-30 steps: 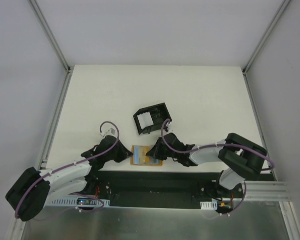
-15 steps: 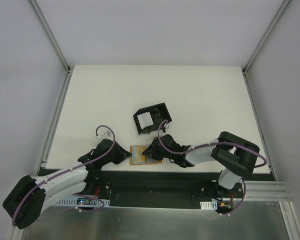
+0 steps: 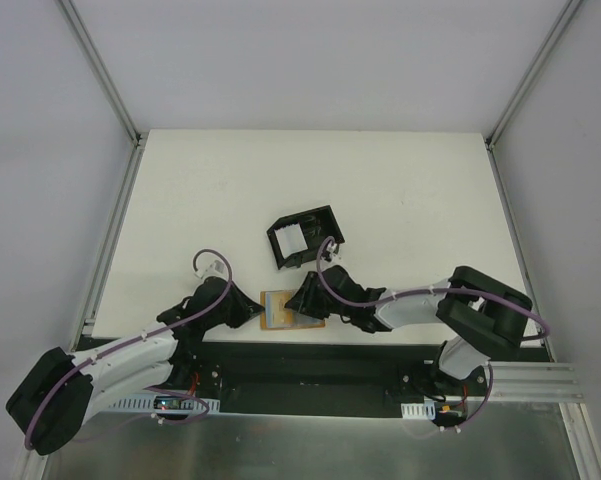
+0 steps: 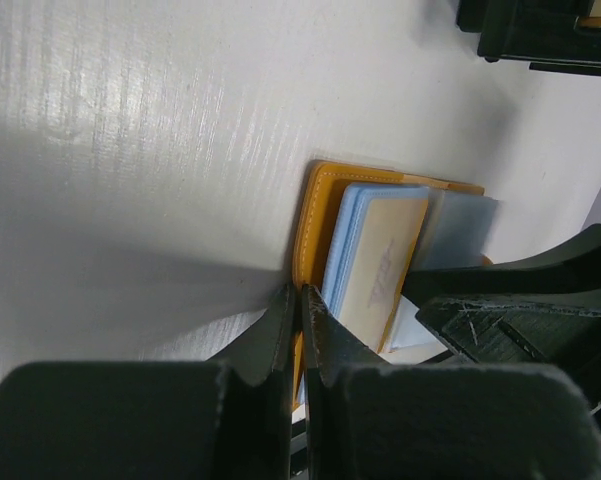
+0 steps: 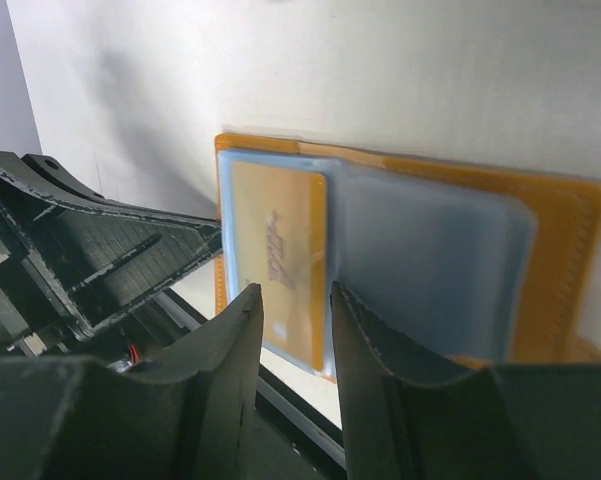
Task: Put the credit cards into the card holder
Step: Insert the credit card into the card holder.
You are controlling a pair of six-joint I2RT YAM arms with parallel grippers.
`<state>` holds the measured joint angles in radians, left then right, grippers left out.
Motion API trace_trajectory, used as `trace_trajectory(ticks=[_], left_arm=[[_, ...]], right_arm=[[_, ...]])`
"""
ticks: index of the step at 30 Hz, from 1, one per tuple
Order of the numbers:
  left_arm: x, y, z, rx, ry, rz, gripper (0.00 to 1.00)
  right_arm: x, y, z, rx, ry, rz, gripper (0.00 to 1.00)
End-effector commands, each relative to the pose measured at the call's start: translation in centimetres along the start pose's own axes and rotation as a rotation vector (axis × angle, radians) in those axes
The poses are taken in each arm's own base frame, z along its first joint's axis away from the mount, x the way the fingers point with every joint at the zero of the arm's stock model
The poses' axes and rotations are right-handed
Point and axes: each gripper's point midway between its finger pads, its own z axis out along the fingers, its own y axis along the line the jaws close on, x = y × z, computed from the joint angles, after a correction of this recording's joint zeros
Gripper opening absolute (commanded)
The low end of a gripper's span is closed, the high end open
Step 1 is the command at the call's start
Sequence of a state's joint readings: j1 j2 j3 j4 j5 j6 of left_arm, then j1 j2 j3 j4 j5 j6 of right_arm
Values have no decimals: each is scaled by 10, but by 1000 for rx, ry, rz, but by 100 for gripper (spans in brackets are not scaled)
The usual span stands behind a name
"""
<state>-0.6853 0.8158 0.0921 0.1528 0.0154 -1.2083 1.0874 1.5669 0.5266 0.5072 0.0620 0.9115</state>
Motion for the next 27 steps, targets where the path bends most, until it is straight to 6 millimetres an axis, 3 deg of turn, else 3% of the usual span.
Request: trace_trajectory(ticks=[1, 5, 10, 14, 18, 21, 27], left_arm=[[-3, 4, 1, -40, -7, 47, 0], [-5, 0, 1, -35, -7, 67, 0], [-5, 0, 1, -37, -6, 80, 0], [-6, -1, 1, -32, -8, 86, 0], [-8, -9, -1, -11, -16, 102, 0], [-8, -19, -4, 19, -4, 135, 0], [-11, -31, -8, 42, -4, 178, 0]], right_arm=[[3, 15, 16, -13, 48, -56, 36], [11, 27, 22, -50, 105, -93, 30], [3, 23, 14, -23, 75, -135, 18], [-11, 29, -7, -17, 53, -223, 34], [-31, 48, -26, -49, 52, -324, 39], [-58, 55, -40, -26, 13, -367, 43], [-120, 51, -55, 38, -64, -391, 51]])
